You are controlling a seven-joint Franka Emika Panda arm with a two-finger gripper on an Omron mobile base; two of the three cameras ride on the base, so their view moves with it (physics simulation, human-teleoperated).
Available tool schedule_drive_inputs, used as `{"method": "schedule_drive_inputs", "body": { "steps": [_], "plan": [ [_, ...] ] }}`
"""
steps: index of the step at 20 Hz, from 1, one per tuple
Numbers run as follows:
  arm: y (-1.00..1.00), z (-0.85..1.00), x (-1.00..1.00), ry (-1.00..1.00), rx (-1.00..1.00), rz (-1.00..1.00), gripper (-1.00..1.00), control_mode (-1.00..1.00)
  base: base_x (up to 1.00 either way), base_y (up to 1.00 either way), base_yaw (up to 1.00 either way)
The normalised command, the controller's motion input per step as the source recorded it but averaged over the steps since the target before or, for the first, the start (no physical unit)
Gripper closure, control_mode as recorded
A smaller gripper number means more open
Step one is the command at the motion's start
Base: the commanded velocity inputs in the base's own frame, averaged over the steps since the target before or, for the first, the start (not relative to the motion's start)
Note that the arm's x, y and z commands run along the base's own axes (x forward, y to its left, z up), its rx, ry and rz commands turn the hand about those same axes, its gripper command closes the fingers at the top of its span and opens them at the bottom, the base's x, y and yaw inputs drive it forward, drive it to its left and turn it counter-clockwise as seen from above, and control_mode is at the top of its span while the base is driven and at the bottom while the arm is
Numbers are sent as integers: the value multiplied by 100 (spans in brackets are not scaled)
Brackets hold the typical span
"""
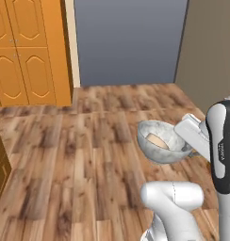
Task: Place one of the steaks on the plate and the other in the bowl. Then place the bowl in the fridge.
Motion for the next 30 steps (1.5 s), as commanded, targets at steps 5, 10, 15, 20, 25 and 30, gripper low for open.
{"method": "schedule_drive_inputs", "body": {
  "steps": [5,10,15,20,25,30],
  "plan": [
    [0,0,0,0,0,0,100,100,100,34,17],
    [0,0,0,0,0,0,100,100,100,29,26],
    [0,0,0,0,0,0,100,100,100,-8,42],
    [0,0,0,0,0,0,100,100,100,-31,64],
    [0,0,0,0,0,0,100,100,100,-44,69],
    [0,0,0,0,0,0,100,100,100,-61,65]
  ]
}}
